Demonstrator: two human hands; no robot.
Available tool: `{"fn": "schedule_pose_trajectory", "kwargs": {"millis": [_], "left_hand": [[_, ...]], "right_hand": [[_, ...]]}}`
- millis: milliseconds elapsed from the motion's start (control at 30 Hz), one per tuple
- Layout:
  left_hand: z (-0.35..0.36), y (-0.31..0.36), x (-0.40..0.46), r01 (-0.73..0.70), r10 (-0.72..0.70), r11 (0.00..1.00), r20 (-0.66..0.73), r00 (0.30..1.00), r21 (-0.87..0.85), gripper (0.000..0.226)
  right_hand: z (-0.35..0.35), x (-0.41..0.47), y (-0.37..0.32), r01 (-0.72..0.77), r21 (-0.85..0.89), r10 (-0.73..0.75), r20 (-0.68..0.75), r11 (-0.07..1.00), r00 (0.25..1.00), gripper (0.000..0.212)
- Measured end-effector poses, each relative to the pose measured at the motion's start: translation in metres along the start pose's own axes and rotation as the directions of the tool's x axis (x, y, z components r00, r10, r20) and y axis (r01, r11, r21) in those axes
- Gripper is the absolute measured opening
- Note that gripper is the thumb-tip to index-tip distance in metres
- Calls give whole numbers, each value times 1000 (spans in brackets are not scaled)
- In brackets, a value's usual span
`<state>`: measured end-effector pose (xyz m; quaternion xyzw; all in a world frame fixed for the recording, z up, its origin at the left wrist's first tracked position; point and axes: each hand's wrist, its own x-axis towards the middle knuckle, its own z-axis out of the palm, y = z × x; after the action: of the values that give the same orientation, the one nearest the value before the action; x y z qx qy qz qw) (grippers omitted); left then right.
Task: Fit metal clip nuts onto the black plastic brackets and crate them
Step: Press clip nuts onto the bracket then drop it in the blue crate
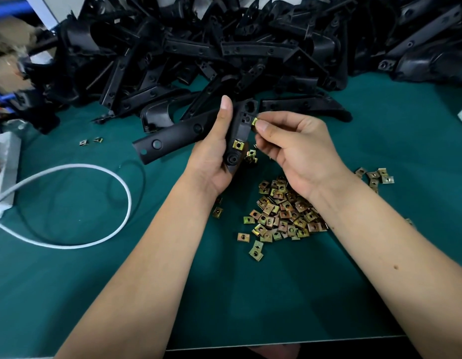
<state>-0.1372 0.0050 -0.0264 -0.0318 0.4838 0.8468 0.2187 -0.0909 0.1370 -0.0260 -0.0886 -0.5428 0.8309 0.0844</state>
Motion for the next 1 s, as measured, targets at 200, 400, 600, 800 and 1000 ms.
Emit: {"fn": "schedule_pose_trajectory", "kwargs": {"millis": [200, 400, 600, 800, 1000], "left_hand": [[-4, 4, 2, 74, -73, 997, 38, 997, -22, 44], [-3, 3, 3, 93, -94, 995, 21, 995, 37, 36], [2, -3, 3, 64, -64, 992, -8, 998, 108, 32], [5, -4, 3, 36, -31, 995, -50, 998, 98, 29], [26, -17, 2, -257, 298, 949, -250, 921, 182, 30]], "right_hand": [[0, -1, -2, 51, -43, -49, 40, 998, 998, 13], [-1, -1, -4, 26, 26, -27, 38, 999, 999, 22], [0, -2, -1, 10, 103, -15, 46, 995, 999, 23], [-1, -2, -4, 0, 82, -2, 34, 997, 999, 23], [8, -8, -6, 70, -72, -80, -158, 995, 984, 13]]}}
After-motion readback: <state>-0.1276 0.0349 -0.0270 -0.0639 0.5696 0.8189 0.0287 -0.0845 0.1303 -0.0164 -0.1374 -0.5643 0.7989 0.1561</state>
